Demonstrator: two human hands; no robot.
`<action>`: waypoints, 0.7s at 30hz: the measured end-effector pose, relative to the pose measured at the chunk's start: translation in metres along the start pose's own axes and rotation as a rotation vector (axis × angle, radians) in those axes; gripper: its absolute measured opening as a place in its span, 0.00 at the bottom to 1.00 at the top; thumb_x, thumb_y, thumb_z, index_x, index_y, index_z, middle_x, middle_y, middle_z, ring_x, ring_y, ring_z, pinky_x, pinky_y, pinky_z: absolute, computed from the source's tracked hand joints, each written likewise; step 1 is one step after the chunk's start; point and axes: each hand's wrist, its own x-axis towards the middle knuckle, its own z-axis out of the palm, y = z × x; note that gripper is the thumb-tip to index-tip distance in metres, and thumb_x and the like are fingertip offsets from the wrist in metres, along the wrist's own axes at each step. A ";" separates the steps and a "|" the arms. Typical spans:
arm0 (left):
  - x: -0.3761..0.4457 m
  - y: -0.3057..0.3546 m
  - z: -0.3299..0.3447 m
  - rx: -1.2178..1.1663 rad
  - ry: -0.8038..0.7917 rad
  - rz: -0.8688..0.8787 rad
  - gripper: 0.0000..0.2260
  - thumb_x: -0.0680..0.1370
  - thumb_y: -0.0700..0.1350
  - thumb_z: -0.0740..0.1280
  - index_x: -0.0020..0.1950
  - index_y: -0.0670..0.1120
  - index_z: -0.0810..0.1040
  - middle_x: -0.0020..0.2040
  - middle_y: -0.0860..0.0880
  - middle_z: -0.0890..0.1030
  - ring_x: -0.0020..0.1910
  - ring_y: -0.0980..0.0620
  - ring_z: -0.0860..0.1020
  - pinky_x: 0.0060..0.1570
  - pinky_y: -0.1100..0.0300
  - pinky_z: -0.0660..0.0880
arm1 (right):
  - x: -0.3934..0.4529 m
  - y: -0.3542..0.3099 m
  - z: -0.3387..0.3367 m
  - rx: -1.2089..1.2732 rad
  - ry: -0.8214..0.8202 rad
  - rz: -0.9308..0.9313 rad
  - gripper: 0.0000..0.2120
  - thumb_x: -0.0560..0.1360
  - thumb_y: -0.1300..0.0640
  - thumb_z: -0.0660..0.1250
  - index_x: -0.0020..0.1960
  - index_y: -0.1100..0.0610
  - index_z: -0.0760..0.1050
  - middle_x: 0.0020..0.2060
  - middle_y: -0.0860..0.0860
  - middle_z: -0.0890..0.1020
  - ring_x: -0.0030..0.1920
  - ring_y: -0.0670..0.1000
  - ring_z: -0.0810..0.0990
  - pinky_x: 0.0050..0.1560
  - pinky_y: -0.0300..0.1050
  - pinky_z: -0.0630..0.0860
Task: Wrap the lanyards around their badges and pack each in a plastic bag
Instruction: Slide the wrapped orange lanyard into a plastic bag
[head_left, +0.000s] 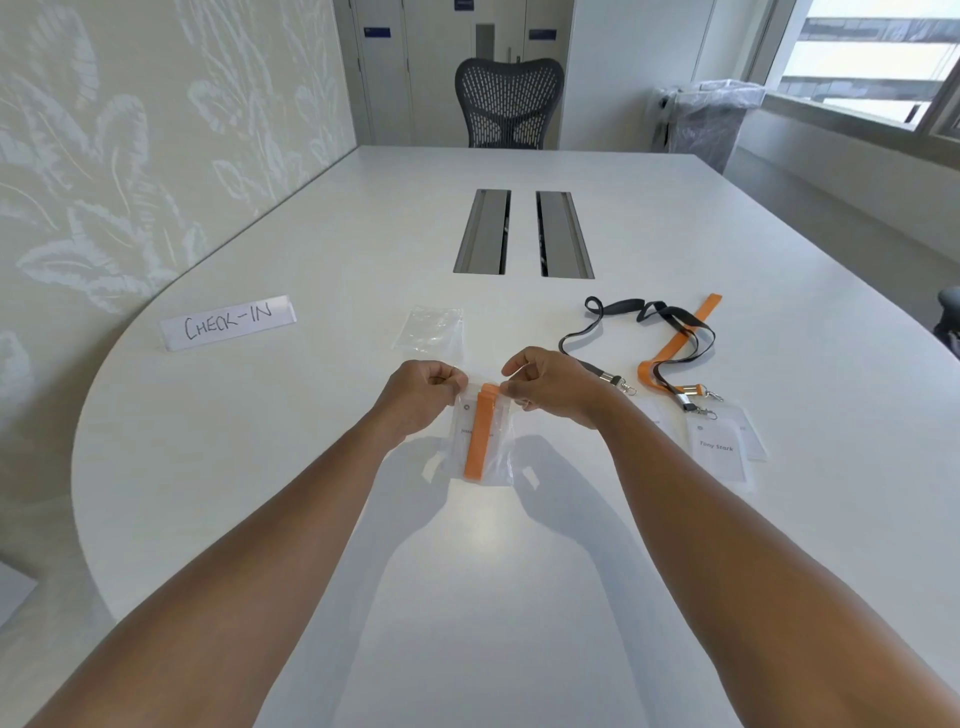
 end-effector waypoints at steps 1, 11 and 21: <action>0.000 0.000 0.000 -0.002 0.002 -0.001 0.05 0.81 0.47 0.69 0.49 0.48 0.83 0.44 0.51 0.84 0.45 0.54 0.81 0.50 0.62 0.74 | -0.001 0.000 0.000 -0.008 -0.013 0.009 0.15 0.75 0.57 0.73 0.58 0.61 0.75 0.43 0.55 0.81 0.41 0.51 0.78 0.52 0.49 0.79; -0.002 0.000 -0.003 0.043 -0.007 0.033 0.05 0.81 0.46 0.69 0.45 0.50 0.82 0.40 0.52 0.83 0.40 0.56 0.80 0.44 0.65 0.73 | -0.004 -0.001 -0.001 -0.024 -0.028 -0.024 0.15 0.74 0.60 0.74 0.58 0.63 0.77 0.40 0.51 0.79 0.40 0.50 0.76 0.42 0.40 0.75; -0.003 -0.007 -0.006 0.082 -0.022 0.040 0.05 0.81 0.48 0.69 0.46 0.49 0.82 0.39 0.53 0.80 0.40 0.56 0.77 0.42 0.65 0.72 | -0.006 0.007 -0.007 -0.191 -0.135 -0.015 0.13 0.73 0.62 0.74 0.56 0.58 0.79 0.45 0.51 0.84 0.40 0.47 0.79 0.36 0.33 0.74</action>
